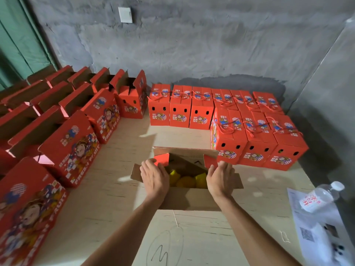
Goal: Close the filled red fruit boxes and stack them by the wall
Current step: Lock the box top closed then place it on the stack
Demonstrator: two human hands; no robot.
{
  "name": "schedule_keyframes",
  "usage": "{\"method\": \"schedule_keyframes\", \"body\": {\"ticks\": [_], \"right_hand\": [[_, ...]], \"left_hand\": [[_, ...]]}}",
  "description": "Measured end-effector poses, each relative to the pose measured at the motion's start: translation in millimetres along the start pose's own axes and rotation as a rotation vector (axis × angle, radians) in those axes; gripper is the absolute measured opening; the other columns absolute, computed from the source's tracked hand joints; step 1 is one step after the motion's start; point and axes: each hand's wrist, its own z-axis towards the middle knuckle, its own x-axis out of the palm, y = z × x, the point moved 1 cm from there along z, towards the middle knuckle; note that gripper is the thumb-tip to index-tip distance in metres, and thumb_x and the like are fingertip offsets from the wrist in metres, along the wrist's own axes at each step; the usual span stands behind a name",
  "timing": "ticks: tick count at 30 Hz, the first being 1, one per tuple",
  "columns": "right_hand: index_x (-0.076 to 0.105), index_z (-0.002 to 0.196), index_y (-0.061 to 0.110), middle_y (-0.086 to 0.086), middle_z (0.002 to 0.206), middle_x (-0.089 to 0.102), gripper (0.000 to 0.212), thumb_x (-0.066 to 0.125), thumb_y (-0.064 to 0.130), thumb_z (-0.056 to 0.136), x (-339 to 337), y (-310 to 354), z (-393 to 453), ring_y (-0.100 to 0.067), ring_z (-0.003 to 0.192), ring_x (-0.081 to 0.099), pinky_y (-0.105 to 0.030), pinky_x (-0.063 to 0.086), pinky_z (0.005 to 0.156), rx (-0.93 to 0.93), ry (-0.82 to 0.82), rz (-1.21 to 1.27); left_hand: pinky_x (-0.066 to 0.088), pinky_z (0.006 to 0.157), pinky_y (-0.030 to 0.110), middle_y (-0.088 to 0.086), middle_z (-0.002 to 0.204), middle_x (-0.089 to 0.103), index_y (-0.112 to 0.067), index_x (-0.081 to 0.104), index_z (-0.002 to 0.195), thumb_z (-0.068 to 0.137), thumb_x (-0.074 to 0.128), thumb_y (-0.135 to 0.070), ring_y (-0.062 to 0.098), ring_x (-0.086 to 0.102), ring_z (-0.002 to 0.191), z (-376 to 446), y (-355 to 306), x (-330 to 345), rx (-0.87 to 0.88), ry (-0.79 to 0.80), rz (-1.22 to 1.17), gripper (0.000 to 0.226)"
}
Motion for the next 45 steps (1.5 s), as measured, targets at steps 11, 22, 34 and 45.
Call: {"method": "schedule_keyframes", "body": {"ticks": [11,22,34,45], "right_hand": [[0.055,0.113,0.008,-0.016,0.107,0.070,0.036,0.044,0.041,0.104,13.4,-9.0,13.4,-0.032,0.108,0.056,-0.041,0.053,0.073,-0.091,0.133,-0.210],[0.027,0.155,0.008,-0.015,0.136,0.060,0.065,0.045,0.045,0.104,29.7,-4.3,24.0,-0.035,0.110,0.062,-0.047,0.059,0.077,-0.025,0.079,-0.077],[0.058,0.123,0.012,-0.007,0.119,0.067,0.073,0.076,0.067,0.079,30.8,-11.3,13.9,-0.029,0.106,0.062,-0.046,0.052,0.084,-0.191,-0.167,0.191],[0.049,0.129,0.020,0.001,0.145,0.055,0.065,0.071,0.063,0.085,23.6,-13.0,7.3,-0.027,0.118,0.062,-0.037,0.050,0.080,-0.253,0.161,0.156]], "left_hand": [[0.037,0.109,0.047,0.022,0.151,0.040,-0.002,0.029,0.150,0.104,0.045,-0.037,0.042,0.050,0.129,22.6,20.0,16.4,0.016,0.391,0.185,0.060],[0.037,0.111,0.043,0.020,0.164,0.031,-0.005,-0.004,0.162,0.107,0.023,-0.050,0.037,0.047,0.140,48.9,40.1,31.3,0.110,0.454,0.171,0.076],[0.045,0.110,0.053,0.008,0.158,0.041,-0.020,0.025,0.158,0.094,0.070,-0.034,0.029,0.044,0.140,43.4,45.3,26.2,0.193,0.256,-0.164,0.079],[0.039,0.113,0.049,-0.001,0.154,0.042,-0.026,0.040,0.133,0.069,0.060,-0.089,0.028,0.037,0.145,42.0,40.3,25.7,0.197,0.456,0.185,0.091]]}}
